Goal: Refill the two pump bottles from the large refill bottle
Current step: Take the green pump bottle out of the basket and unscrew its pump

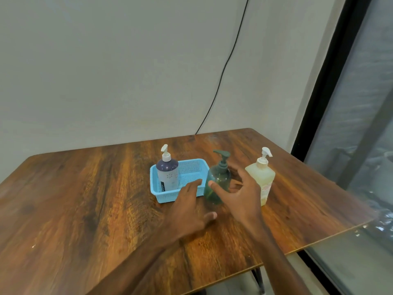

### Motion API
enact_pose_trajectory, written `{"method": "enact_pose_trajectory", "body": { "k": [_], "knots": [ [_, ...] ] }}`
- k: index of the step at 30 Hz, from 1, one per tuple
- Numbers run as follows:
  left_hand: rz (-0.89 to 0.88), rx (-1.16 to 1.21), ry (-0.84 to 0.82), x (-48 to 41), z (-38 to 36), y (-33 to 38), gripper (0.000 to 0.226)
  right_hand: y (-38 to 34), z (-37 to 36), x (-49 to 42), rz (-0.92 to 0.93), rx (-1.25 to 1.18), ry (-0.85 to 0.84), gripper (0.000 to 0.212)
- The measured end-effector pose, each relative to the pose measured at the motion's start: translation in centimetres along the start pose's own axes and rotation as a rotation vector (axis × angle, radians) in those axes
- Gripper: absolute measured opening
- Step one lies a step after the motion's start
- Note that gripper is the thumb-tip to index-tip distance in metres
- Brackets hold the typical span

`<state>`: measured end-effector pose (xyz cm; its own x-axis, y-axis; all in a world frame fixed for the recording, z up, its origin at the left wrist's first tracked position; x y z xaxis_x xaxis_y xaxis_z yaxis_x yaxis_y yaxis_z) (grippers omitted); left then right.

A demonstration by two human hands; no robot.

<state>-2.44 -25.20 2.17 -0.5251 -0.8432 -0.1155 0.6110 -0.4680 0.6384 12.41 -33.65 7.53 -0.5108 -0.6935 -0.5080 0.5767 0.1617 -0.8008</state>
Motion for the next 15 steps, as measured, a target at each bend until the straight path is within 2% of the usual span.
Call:
{"method": "enact_pose_trajectory", "body": {
  "k": [2, 6, 11, 15],
  "knots": [
    [-0.029, 0.087, 0.002, 0.4, -0.4, -0.1, 0.105, 0.4, -0.2, 1.5, -0.035, -0.002, -0.054, 0.066],
    [-0.104, 0.210, 0.034, 1.0, -1.0, 0.0, 0.073, 1.3, -1.8, 4.2, -0.071, 0.045, -0.146, 0.071],
    [-0.114, 0.299, 0.075, 1.2, -1.3, -0.9, 0.064, 1.0, -2.4, 5.3, -0.055, -0.019, -0.172, 0.069],
    [-0.107, 0.330, 0.002, 0.4, -0.6, -1.1, 0.064, 0.4, -1.8, 3.8, -0.054, -0.003, -0.145, 0.056]
  ]
}}
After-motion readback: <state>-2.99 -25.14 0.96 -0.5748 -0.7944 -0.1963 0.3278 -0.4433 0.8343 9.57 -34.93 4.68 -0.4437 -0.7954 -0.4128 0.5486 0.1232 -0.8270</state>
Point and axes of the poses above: each hand's wrist, its own x-axis away from the middle knuckle, its own z-axis out of the back of the hand, y = z × x, the point moved 2 cm from there along -x, towards the middle knuckle, and after that the axes turned 6 degrees about z, right-handed, at the moved point
